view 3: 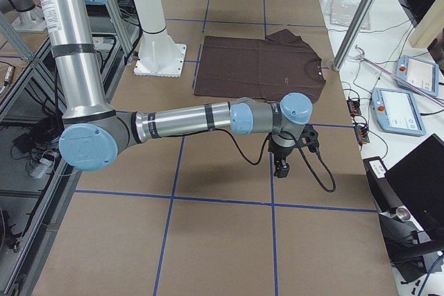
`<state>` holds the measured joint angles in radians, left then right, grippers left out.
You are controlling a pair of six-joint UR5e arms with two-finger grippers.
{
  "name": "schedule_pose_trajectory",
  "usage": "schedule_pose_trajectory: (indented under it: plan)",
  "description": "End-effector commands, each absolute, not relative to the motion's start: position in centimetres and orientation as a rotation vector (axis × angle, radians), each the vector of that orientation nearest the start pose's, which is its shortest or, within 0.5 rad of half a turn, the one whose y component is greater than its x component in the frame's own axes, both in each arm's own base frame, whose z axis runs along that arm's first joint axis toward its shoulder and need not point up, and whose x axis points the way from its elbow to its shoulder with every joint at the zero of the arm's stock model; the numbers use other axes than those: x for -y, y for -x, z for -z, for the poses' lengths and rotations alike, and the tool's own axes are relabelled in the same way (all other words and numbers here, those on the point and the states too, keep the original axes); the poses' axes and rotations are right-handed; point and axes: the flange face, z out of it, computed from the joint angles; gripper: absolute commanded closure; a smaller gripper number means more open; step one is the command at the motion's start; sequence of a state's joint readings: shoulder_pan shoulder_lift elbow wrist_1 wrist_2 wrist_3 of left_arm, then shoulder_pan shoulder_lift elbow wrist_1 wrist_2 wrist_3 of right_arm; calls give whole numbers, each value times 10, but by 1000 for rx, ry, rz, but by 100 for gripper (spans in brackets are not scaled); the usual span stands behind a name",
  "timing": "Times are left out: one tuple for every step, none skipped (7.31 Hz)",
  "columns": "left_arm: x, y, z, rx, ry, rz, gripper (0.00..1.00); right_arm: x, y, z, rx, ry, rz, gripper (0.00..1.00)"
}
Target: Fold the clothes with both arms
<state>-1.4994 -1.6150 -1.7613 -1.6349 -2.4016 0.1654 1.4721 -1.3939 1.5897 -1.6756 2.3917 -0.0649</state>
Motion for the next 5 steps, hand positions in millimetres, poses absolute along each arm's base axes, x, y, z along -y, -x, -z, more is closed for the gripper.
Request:
schedule_pose_trajectory:
  plan:
    - [508,20,-545,-815,-401,-386,0,577,41,-548,898,-117,237,0]
    - [502,20,-540,-813,-441,-403,0,588,98,-534,928,-118,176,0]
    - [500,20,-543,-825,-436,-400,0,617,152,-520,944,-94,38,0]
    - [500,20,-545,-824,-431,-397,0,645,211,-508,924,-127,-39,1]
    - [500,20,-543,-823,-436,-400,0,665,264,-493,885,-157,-153,3]
